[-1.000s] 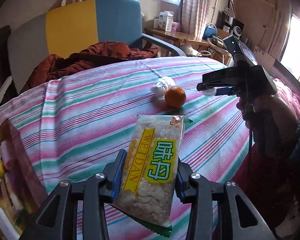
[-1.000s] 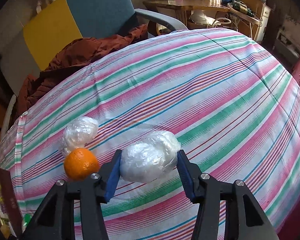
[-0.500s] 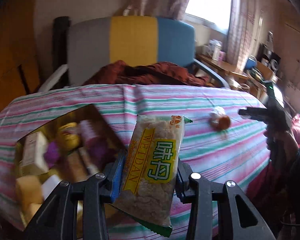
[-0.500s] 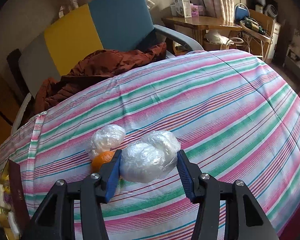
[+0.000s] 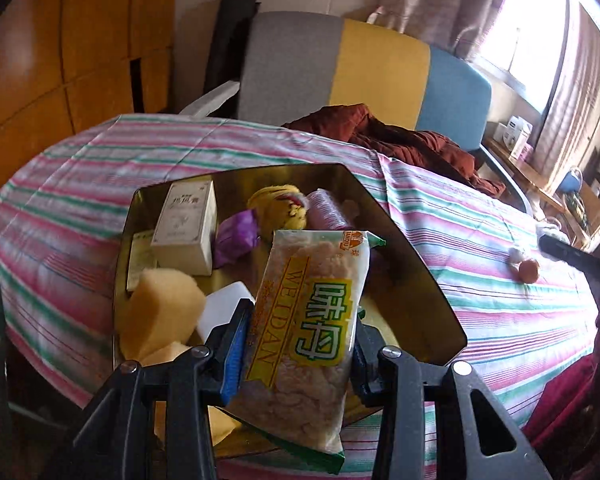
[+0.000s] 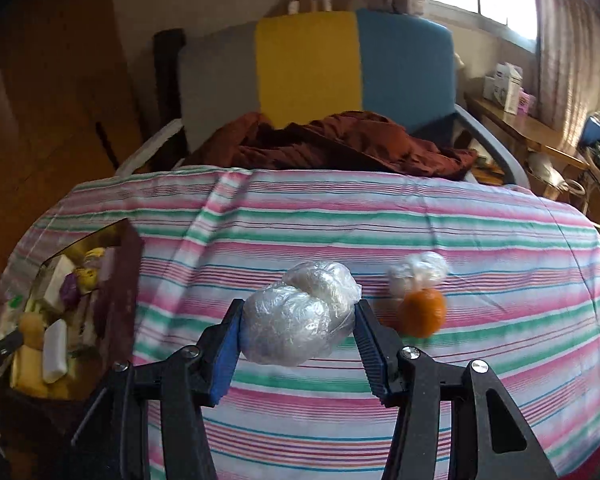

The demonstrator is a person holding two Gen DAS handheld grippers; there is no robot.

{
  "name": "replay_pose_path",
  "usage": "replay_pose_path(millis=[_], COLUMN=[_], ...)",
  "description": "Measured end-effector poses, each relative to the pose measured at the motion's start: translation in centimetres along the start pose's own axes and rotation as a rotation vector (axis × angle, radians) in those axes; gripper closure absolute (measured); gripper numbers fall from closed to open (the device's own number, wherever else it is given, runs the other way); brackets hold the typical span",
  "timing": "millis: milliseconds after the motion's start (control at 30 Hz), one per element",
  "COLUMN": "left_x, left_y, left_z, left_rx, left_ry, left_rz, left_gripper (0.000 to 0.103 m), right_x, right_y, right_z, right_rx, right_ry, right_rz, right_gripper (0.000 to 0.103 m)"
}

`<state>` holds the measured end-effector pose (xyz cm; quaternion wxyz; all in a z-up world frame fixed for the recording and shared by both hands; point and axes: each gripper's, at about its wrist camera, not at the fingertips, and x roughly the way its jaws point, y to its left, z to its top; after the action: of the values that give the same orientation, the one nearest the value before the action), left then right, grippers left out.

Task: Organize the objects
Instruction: 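Carry the bag and wrapped balls over the gold tray and release them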

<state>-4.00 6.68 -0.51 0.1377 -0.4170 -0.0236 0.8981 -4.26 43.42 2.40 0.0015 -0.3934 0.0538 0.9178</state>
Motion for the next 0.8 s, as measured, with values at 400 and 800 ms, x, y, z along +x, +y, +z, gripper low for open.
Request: replay_pose_path(millis=[400,800], left_x=[0.8,3.1], left_y=[0.8,-0.6], left_z=[-0.5,0.9], left_rx=[-0.075,-0.108], left_ry=[0.042,0.071], left_rz=[-0.074,-0.127], left_gripper=[0.060,0.060], right_x=[0.7,2.7], right_y=[17.5,20.1], right_z=[-4.7,-6.3], right_rx=[-0.253,-0.319], right_ry=[0.046,0.098], right_rz=[0.271,0.256], right_gripper=[0.049,0.048])
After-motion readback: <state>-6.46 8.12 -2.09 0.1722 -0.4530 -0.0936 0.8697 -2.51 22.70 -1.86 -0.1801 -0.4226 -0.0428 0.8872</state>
